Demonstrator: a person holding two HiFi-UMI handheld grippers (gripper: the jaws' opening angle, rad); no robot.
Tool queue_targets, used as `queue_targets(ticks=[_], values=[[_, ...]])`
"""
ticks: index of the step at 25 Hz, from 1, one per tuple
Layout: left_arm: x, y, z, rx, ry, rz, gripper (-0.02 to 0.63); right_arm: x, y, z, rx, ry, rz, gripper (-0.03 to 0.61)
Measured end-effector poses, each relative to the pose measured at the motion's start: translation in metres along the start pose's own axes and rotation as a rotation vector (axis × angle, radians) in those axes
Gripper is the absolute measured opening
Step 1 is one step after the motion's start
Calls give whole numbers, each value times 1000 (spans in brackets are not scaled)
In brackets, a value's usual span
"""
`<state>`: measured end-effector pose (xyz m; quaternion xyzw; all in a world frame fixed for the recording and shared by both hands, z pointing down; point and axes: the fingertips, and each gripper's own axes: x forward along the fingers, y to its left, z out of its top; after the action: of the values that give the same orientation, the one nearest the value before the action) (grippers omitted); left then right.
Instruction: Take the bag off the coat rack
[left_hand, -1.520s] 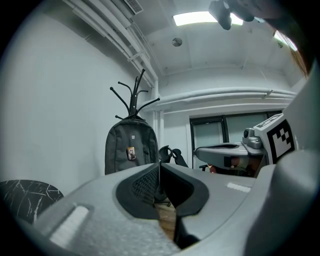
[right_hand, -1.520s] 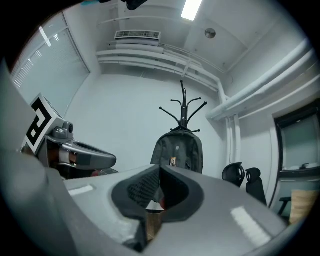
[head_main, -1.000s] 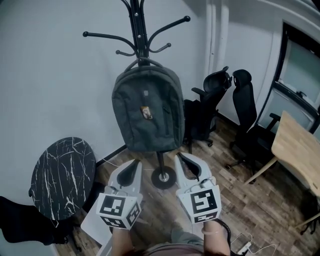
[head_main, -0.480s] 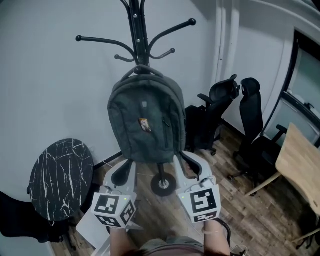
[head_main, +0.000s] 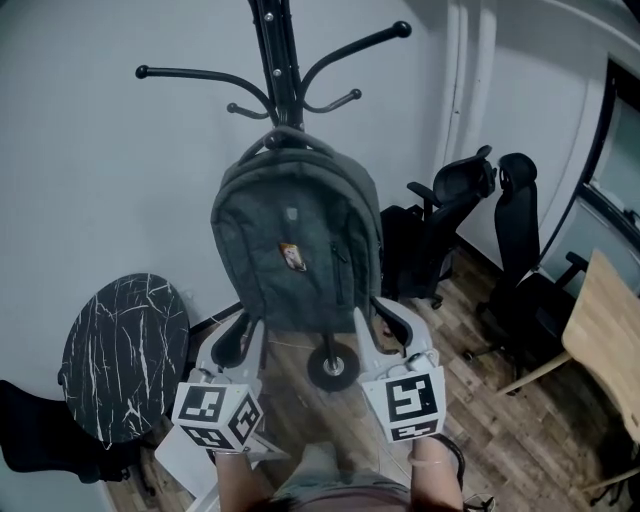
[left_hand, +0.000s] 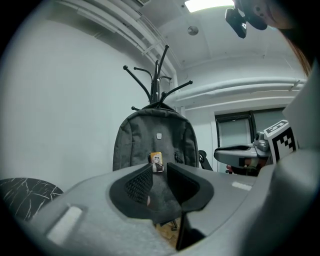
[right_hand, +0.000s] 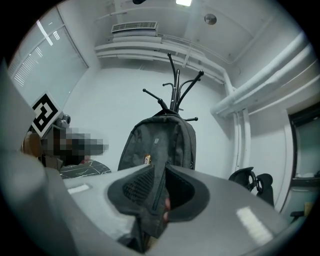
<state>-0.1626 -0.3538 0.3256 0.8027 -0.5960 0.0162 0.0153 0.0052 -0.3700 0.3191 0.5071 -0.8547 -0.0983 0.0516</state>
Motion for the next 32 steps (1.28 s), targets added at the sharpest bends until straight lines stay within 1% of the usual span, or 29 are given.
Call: queue_targets(ticks=[4,10,15,24,29,32], values=[[17,18,-2,-5,10,20,106,16,-14,-8,-1,26,-26,103],[38,46,-11,-24,42,50,140,36,-35,-23,1,71,-69,140],[53,70,-19,-43,64,79,154,50,-46,-35,5,112,-89,158],[82,99,-42,-41,134,75,193,74,-54,-59,15,185,-102,197],[95,115,-57,-61,171,73,209,85,-56,-74,19,239,-102,213],[103,118,-64,-75,187,55,218,90,-57,-81,9,259,-108,216]])
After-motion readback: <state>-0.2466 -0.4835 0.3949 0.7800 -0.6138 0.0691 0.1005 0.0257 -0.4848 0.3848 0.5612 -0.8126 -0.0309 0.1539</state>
